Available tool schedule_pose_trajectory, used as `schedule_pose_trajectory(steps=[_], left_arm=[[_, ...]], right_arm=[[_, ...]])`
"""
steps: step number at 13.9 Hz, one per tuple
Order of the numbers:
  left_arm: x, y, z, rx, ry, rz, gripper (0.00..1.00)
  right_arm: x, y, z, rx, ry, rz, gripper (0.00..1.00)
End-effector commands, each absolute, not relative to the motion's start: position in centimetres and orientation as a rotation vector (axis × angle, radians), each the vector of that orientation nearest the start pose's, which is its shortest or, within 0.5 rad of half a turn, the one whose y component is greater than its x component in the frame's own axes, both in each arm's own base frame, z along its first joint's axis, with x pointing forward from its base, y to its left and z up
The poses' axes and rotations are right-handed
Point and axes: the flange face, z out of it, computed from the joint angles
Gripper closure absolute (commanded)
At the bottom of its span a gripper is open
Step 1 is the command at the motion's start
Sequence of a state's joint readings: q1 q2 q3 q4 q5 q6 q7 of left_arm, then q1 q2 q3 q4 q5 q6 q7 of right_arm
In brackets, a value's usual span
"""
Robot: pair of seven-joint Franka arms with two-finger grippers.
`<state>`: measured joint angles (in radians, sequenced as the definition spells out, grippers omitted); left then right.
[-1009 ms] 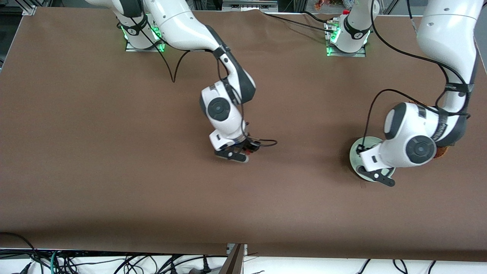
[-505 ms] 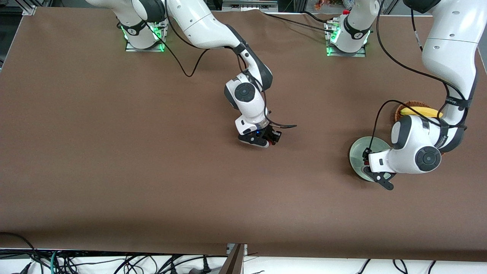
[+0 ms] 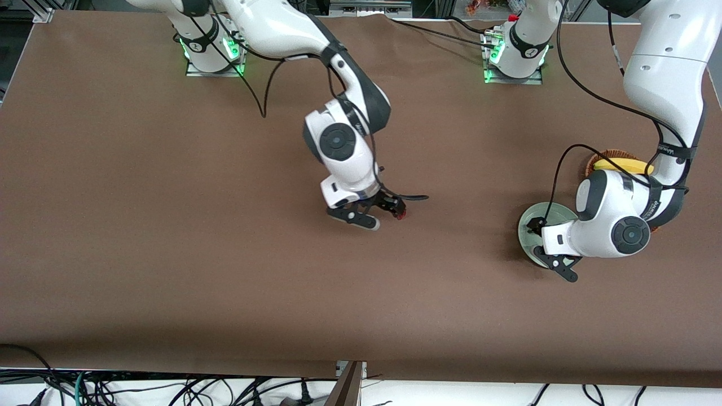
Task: Collect all strawberries into plate
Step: 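Lower the strawberry onto the plate with the left gripper while the right gripper carries another, then release the last strawberry with the right gripper while the left gripper reaches it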
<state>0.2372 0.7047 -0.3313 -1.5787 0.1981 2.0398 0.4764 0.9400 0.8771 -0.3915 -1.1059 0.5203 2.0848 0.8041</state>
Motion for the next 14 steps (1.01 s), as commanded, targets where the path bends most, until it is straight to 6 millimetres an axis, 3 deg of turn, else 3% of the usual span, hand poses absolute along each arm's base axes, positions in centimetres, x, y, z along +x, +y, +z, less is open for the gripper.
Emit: schedule_pose_trajectory(steps=[1, 2, 5, 8, 10, 12, 14], left_arm=[[66.9, -6.5, 27.0, -3.154, 0.826, 0.308, 0.00], [66.6, -8.9, 27.6, -3.184, 0.752, 0.309, 0.00], [65.4, -16.6, 28.6, -3.244, 0.466, 0.315, 0.00], [63.6, -25.6, 28.1, -3.277, 0.207, 0.223, 0.00], [61.9, -30.0, 26.3, -3.269, 0.009, 0.234, 0.00], [60.8, -33.0, 24.7, -3.265, -0.033, 0.157, 0.00], [59.6, -35.2, 23.0, -3.246, -0.092, 0.115, 0.00]], right_arm=[[61.2, 45.3, 37.7, -2.934, 0.309, 0.016, 0.00], [61.6, 42.7, 39.7, -2.956, 0.299, 0.038, 0.00], [62.0, 34.1, 42.8, -2.978, 0.292, 0.112, 0.00], [60.0, 24.2, 46.1, -2.924, 0.170, 0.158, 0.00], [58.8, 20.5, 48.4, -2.970, 0.109, 0.148, 0.00], [58.5, 17.0, 49.9, -3.019, 0.113, 0.199, 0.00], [57.9, 14.4, 53.4, -3.053, 0.070, 0.136, 0.00]])
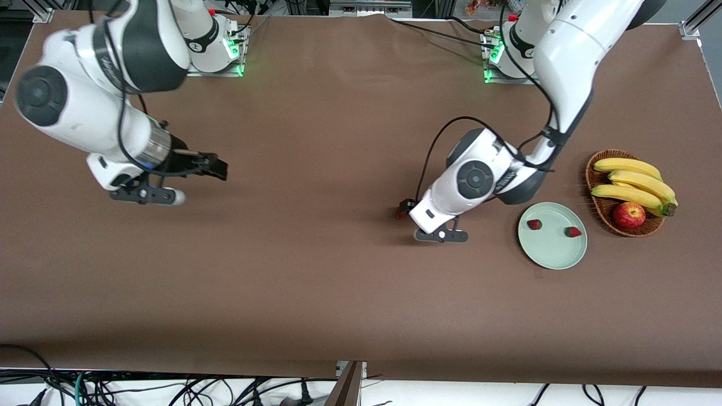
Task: Collect all strawberries into plate
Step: 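Release the last strawberry with the right gripper while the left gripper reaches it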
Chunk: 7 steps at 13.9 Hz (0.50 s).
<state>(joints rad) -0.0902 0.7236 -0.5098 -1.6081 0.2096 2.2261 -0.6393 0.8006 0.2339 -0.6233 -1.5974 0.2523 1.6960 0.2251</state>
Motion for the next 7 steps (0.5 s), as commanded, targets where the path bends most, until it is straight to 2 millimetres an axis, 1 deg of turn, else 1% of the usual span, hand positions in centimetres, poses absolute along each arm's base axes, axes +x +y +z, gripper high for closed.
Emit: schedule_pose_trajectory(steps=[1, 2, 3, 4, 5, 6, 7], left_arm=[[58.6, -36.7, 22.0, -3.230, -0.076, 0.100, 0.00], [58.2, -37.2, 21.2, -3.211, -0.099, 0.097, 0.00], [57.9, -37.6, 20.3, -3.204, -0.086, 0.080, 0.00], [57.8, -38.0, 19.9, -3.214, -0.071, 0.052, 0.00], [57.7, -38.3, 19.1, -3.218, -0.070, 0.059, 0.00], [57.4, -38.5, 18.7, -3.217, -0.059, 0.065, 0.00], [57.5, -38.5, 18.6, -3.220, -0.061, 0.060, 0.05]], right_arm=[[57.2, 14.1, 54.6, -3.072, 0.038, 0.123, 0.00], [56.9, 13.3, 55.2, -3.088, 0.035, 0.127, 0.00], [56.6, 12.6, 56.0, -3.094, 0.036, 0.119, 0.00], [56.4, 11.3, 56.7, -3.092, 0.036, 0.104, 0.00], [56.2, 10.2, 57.3, -3.086, 0.005, 0.092, 0.00], [56.1, 9.2, 57.5, -3.086, -0.004, 0.100, 0.00], [55.9, 8.2, 58.0, -3.100, -0.004, 0.087, 0.00]])
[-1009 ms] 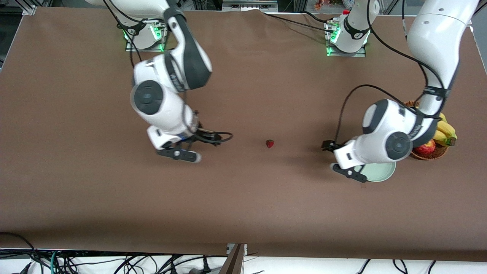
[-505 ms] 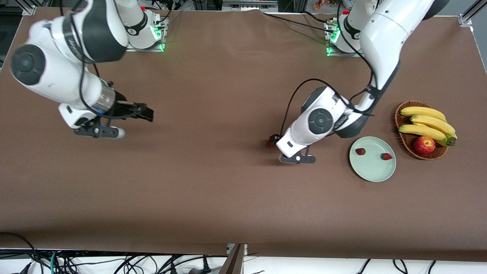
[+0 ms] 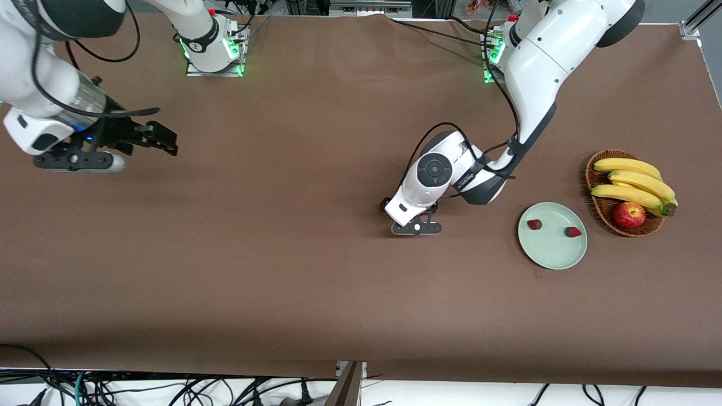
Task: Collect all strawberries into plate
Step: 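Release the last strawberry with the right gripper while the left gripper reaches it, then close the left gripper on the last strawberry and lift it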
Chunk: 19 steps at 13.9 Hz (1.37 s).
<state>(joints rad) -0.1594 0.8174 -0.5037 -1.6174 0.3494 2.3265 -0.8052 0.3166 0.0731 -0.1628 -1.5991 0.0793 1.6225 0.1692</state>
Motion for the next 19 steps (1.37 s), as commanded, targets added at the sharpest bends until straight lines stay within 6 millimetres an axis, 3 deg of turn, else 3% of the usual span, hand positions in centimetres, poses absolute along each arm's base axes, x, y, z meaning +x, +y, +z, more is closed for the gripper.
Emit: schedule_pose_trajectory(steps=[1, 2, 6, 7, 9, 12, 16, 19], left_arm=[[57.3, -38.6, 18.4, -3.219, -0.057, 0.065, 0.19], [57.2, -38.7, 18.0, -3.218, -0.057, 0.075, 0.40], [56.6, -38.7, 17.4, -3.205, -0.110, 0.100, 0.69], [56.7, -38.5, 17.5, -3.204, -0.117, 0.100, 0.85], [57.4, -37.8, 18.5, -3.201, -0.117, 0.080, 0.94], [58.9, -35.6, 22.7, -3.130, -0.140, 0.084, 0.98], [62.0, -27.9, 28.4, -3.066, 0.044, 0.118, 0.97], [63.5, -22.0, 29.9, -3.030, 0.226, 0.186, 0.97]], right_arm=[[55.4, 7.8, 58.6, -3.120, -0.028, 0.074, 0.00], [55.3, 7.7, 58.9, -3.143, -0.064, 0.063, 0.00], [55.5, 7.6, 59.0, -3.147, -0.148, 0.050, 0.00], [55.7, 7.4, 58.8, -3.152, -0.165, 0.049, 0.00], [56.2, 7.1, 59.4, -3.157, -0.186, 0.019, 0.00], [56.4, 7.5, 59.6, -3.157, -0.184, 0.007, 0.00], [57.3, 7.2, 59.5, -3.158, -0.155, -0.013, 0.00], [58.3, 7.0, 60.1, -3.145, -0.142, -0.115, 0.00]])
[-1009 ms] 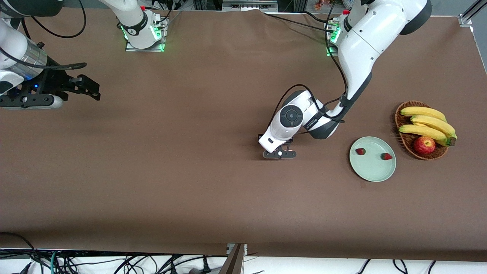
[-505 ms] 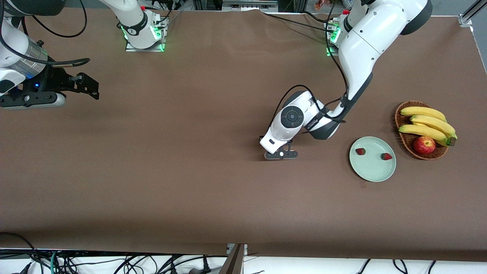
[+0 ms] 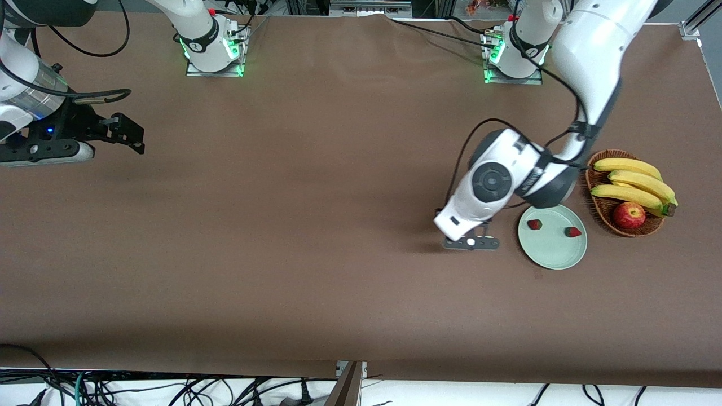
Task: Collect all strawberries into plate
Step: 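Close the left gripper on the last strawberry and lift it, then lower the strawberry onto the plate and open the left gripper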
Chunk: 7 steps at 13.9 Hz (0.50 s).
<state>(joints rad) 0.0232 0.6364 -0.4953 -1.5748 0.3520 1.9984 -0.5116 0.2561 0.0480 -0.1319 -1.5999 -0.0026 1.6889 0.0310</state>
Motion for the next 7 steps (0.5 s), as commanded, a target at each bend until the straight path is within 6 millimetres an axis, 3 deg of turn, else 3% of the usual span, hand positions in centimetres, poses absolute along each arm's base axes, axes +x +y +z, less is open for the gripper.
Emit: schedule_pose_trajectory(steps=[1, 4, 7], left_arm=[[64.0, -19.9, 30.1, -3.020, 0.284, 0.207, 0.97], [65.9, -11.2, 30.2, -3.006, 0.553, 0.244, 0.88], [67.0, -4.1, 28.6, -2.997, 0.769, 0.234, 0.89]], right_arm=[[58.6, 7.1, 59.8, -3.146, -0.140, -0.118, 0.00], [58.4, 7.6, 60.0, -3.138, -0.153, -0.122, 0.00], [58.5, 7.4, 59.9, -3.136, -0.145, -0.119, 0.00]])
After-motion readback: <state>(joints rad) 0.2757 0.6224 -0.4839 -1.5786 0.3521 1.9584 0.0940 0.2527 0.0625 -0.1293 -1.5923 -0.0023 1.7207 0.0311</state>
